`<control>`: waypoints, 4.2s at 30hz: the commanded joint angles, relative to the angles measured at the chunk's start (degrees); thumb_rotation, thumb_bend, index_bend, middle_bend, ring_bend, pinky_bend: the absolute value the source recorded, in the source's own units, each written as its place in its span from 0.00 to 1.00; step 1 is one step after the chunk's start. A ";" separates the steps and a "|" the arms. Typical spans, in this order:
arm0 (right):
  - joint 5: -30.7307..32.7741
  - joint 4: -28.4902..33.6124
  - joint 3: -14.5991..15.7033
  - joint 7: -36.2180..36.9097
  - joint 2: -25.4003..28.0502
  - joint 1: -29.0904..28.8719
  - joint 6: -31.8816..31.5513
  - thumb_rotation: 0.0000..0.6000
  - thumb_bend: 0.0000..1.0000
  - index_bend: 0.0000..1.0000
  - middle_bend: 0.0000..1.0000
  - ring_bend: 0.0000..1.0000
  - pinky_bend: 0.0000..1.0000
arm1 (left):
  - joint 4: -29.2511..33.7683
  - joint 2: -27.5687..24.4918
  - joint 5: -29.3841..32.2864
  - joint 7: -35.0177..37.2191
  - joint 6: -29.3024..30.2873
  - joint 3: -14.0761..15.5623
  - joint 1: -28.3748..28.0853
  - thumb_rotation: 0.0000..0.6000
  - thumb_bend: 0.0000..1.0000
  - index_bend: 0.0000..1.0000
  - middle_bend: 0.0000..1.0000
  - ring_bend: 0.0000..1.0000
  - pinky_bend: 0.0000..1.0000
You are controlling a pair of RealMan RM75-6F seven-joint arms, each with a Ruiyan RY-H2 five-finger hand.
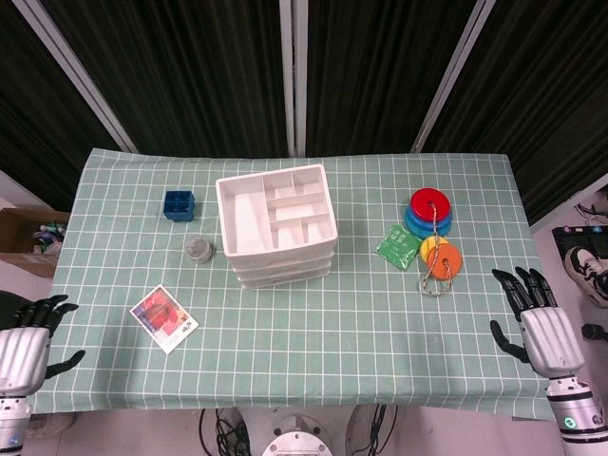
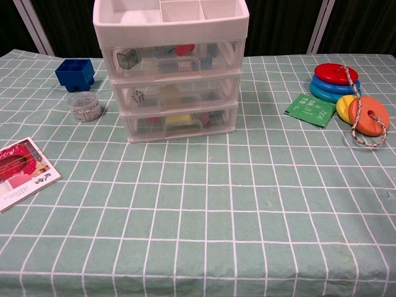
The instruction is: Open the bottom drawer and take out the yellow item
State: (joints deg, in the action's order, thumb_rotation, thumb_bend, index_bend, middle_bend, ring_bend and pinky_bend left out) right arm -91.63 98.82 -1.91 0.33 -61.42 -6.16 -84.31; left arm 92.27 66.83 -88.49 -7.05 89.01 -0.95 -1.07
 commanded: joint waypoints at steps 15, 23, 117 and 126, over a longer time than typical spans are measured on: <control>-0.48 -0.27 -0.32 2.29 -1.40 -2.52 2.91 1.00 0.36 0.00 0.14 0.00 0.00 | 0.59 -0.07 0.23 -0.61 -0.29 -0.01 -0.33 1.00 0.05 0.30 0.21 0.19 0.21; -1.84 2.39 1.07 21.87 -3.70 -8.85 12.98 1.00 0.36 0.05 0.30 0.09 0.17 | 0.67 -0.01 -0.73 0.14 1.23 0.69 0.65 1.00 0.05 0.30 0.21 0.19 0.21; 55.74 -12.98 -18.30 33.26 -40.16 -40.93 59.91 1.00 0.64 0.12 0.81 0.79 0.94 | -5.96 1.36 0.75 7.41 1.17 1.12 3.03 1.00 0.05 0.30 0.21 0.19 0.21; 47.83 -6.02 -17.75 30.36 -36.50 -36.68 57.56 1.00 0.64 0.03 0.80 0.79 0.94 | -5.25 0.88 0.45 7.08 1.58 1.04 3.06 1.00 0.05 0.30 0.21 0.19 0.21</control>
State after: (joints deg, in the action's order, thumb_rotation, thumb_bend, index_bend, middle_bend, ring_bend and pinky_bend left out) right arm -39.68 90.16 -19.96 32.58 -99.37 -44.72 -24.53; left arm 87.03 67.69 -88.03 0.04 90.58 0.09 2.00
